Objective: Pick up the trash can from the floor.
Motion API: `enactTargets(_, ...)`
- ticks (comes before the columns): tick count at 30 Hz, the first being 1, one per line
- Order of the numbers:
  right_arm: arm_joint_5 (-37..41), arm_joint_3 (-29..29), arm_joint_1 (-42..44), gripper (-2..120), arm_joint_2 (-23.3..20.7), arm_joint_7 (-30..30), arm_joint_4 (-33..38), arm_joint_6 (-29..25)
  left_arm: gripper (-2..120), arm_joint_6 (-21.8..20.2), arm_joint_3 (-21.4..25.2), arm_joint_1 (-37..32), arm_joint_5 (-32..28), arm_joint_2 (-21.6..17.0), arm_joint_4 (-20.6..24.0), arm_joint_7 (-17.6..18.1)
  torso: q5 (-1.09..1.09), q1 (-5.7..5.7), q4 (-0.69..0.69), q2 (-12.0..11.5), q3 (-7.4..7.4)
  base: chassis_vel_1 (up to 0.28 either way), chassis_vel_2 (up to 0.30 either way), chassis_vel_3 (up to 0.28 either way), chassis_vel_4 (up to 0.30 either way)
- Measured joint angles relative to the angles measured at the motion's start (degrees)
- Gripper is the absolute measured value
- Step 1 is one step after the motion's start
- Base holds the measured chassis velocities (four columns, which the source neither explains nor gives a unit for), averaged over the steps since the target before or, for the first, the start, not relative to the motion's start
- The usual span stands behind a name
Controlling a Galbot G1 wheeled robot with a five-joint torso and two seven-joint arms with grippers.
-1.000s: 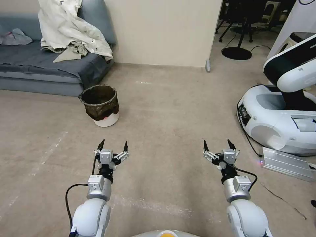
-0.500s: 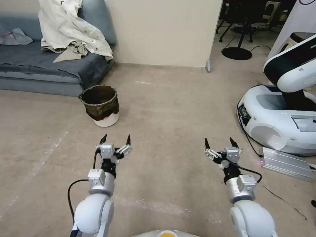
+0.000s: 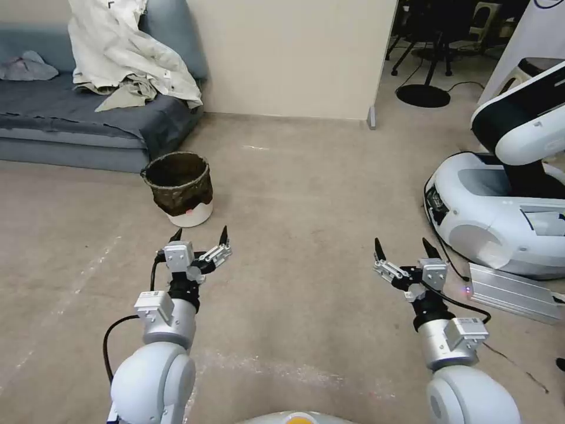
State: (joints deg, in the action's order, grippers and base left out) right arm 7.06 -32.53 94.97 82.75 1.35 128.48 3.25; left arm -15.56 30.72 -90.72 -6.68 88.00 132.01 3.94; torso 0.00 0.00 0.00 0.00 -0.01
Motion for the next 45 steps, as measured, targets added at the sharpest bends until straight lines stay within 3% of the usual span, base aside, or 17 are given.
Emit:
enactTargets(22, 1.97, -0.04, 0.23, 100, -0.92, -0.82, -1.03, -2.89, 100, -0.04, 0.59, -2.25, -0.8, 0.48, 1.91, 0.75, 0.0, 0.0, 0.0, 0.0, 0.01, 0.002, 0.002, 0.003, 0.002)
enactTargets(45, 4.23, 0.3, -1.06, 100, -1.36, -1.96, -2.18, -4.19, 100, 2.33, 0.92, -3.26, -0.17, 1.07, 1.63, 3.05, 0.0, 0.0, 0.02, 0.0, 0.01, 0.095, 0.089, 0.093, 0.097)
